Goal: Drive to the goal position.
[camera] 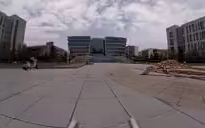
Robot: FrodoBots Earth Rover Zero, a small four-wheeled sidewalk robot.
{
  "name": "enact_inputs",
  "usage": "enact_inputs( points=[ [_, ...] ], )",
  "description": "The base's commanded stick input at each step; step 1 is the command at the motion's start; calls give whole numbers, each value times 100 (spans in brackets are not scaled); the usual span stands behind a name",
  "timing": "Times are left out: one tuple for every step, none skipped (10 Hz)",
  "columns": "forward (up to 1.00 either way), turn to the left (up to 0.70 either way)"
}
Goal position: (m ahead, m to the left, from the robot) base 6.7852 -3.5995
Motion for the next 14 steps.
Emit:
enact_inputs(
  points=[
    [70,0],
    [70,0],
    [70,0],
    [70,0],
    [70,0],
    [70,26],
    [70,11],
    [70,0],
    [70,0],
    [70,0],
    [70,0],
    [70,0],
    [70,0],
    [70,0]
  ],
)
